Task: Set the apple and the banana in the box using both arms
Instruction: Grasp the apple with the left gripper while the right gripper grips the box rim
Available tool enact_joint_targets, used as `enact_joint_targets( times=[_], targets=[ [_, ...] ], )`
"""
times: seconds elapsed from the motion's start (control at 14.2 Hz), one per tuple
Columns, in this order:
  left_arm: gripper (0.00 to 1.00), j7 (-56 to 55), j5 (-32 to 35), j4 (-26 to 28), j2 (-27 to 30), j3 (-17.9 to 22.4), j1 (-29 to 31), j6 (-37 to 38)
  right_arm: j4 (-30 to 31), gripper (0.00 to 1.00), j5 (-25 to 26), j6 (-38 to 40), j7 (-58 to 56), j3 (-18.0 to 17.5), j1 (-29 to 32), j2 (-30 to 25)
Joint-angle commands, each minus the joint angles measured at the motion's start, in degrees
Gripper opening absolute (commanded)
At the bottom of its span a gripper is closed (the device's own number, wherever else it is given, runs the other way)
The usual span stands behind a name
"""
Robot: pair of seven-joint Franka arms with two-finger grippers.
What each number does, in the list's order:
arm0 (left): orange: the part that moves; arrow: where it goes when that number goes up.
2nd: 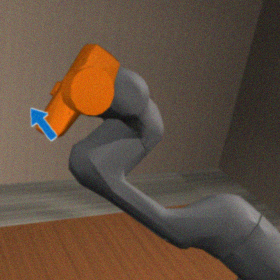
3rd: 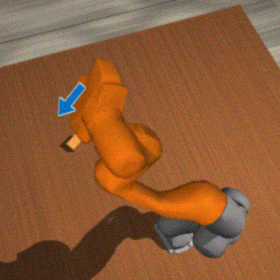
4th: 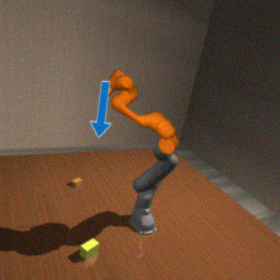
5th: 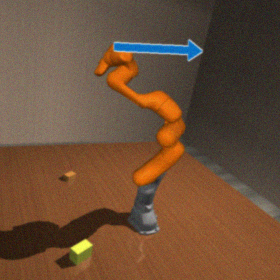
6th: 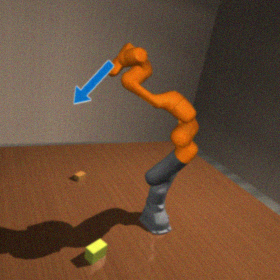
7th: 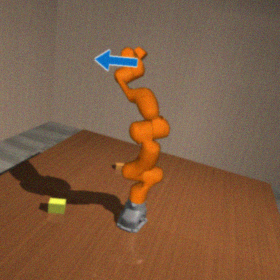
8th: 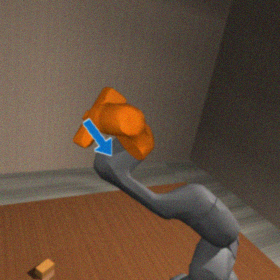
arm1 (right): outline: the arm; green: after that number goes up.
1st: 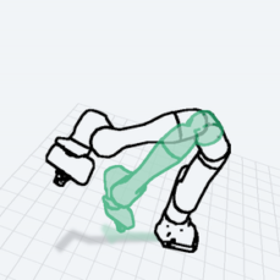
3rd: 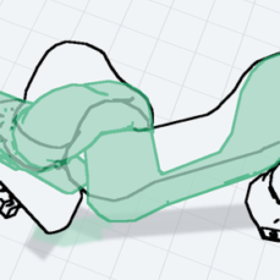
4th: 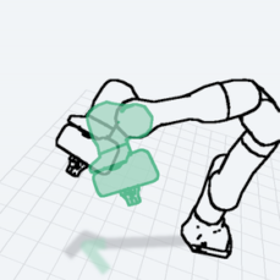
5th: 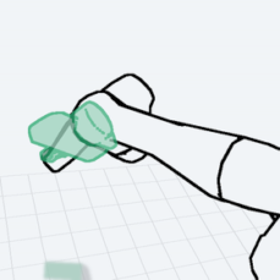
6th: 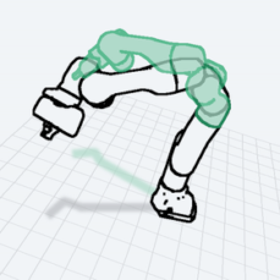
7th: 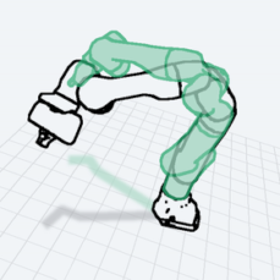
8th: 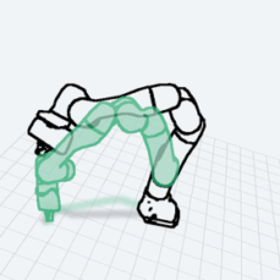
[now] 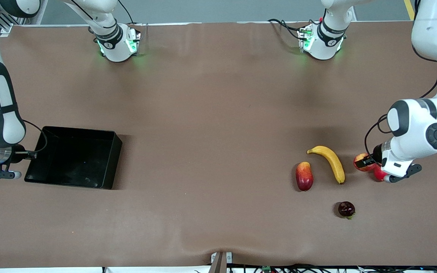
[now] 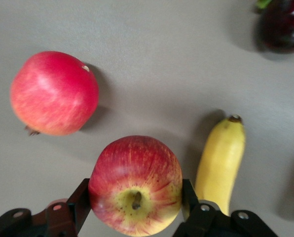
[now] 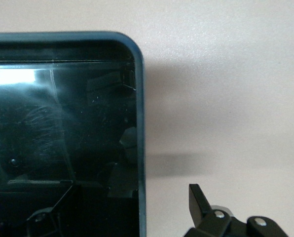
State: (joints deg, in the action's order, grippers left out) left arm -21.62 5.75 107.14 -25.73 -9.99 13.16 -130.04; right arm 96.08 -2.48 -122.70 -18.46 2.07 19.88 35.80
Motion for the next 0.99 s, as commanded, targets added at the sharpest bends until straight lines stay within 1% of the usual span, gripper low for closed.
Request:
enact_joint_targets(
  times=[0.0, 0.07, 0.14, 0.21, 0.35, 0.42, 0.56, 0.71, 0.92],
  targets=[
    [0.0, -1.4, -0.5, 0.7, 5.7, -2.0, 0.2, 4.9, -1.2, 0.31, -0.6, 0.5, -0.4, -0.8, 0.7, 0.5],
    [0.0, -2.9, -1.2, 0.4, 6.9, -2.6, 0.1, 6.6, -1.2, 0.15, -0.6, 0.5, -0.3, -0.8, 0.6, 0.5],
    [0.0, -4.6, -1.4, 0.1, 8.1, -3.9, 0.1, 8.6, -1.2, 0.02, -0.6, 0.5, 0.0, -0.8, 0.4, 0.4],
    [0.0, -6.2, -1.4, 0.1, 9.5, -5.3, 0.1, 10.6, -1.3, 0.0, -0.6, 0.6, 0.2, -0.8, 0.2, 0.4],
    [0.0, -9.4, -1.4, -0.5, 11.5, -7.7, 0.1, 14.3, -1.5, 0.0, -0.7, 0.5, 0.2, -0.8, -0.1, 0.2],
    [0.0, -11.5, -1.4, -1.3, 12.0, -9.1, 0.1, 16.5, -1.7, 0.0, -0.7, 0.5, 0.2, -0.9, -0.4, 0.1],
    [0.0, -14.4, -1.4, -3.9, 11.8, -10.7, 0.0, 20.1, -2.3, 0.0, -0.7, 1.9, 0.2, -1.1, -1.3, -0.8],
    [0.0, -16.3, -1.4, -4.7, 11.4, -11.2, -0.1, 20.6, -2.6, 0.0, -0.8, 7.0, 0.4, -1.1, -3.0, -3.0],
    [0.0, -16.9, -1.6, -4.8, 11.4, -11.8, -0.1, 20.7, -3.4, 0.0, -0.8, 9.7, 2.5, -1.2, -7.5, -6.1]
  ],
)
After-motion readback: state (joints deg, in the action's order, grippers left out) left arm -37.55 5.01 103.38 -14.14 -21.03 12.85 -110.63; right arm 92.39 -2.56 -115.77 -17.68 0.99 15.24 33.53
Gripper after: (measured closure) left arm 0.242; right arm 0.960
